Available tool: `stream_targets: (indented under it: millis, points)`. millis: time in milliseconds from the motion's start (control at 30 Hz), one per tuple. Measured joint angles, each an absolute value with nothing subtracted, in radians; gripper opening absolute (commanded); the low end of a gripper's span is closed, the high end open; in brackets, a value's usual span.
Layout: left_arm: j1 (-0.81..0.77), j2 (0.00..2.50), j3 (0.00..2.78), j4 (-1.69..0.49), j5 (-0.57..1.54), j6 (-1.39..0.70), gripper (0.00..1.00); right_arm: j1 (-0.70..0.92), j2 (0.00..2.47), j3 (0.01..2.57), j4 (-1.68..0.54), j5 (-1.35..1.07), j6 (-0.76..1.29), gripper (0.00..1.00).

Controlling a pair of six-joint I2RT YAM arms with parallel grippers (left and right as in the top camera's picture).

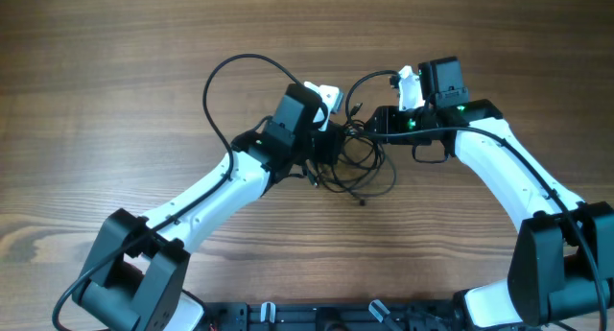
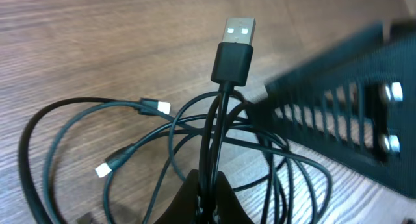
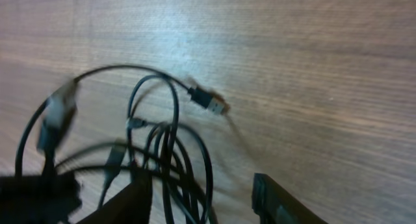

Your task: Untangle cables

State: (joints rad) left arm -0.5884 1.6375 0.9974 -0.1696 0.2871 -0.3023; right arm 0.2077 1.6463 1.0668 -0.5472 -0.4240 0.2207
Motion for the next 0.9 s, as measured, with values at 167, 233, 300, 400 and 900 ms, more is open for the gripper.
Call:
stream_targets:
  millis: [167, 233, 300, 400, 900]
  points:
    - [-0.541, 1.636, 0.997, -0.139, 0.316, -0.345, 0.04, 0.208, 1.647, 1.067, -0.594, -0.442, 0.221, 0.50]
    - [-0.521, 1.635, 0.997, -0.126, 0.345, -0.356, 0.04, 0.208, 1.647, 1.067, -0.606, -0.446, 0.221, 0.49]
    - [-0.513, 1.634, 0.997, -0.124, 0.360, -0.361, 0.04, 0.208, 1.647, 1.067, -0.610, -0.448, 0.221, 0.43]
    - [-0.509, 1.634, 0.997, -0.123, 0.377, -0.369, 0.04, 0.208, 1.647, 1.067, -0.613, -0.450, 0.217, 0.36]
    - [-0.509, 1.634, 0.997, -0.122, 0.421, -0.418, 0.04, 0.213, 1.647, 1.061, -0.581, -0.454, 0.218, 0.22]
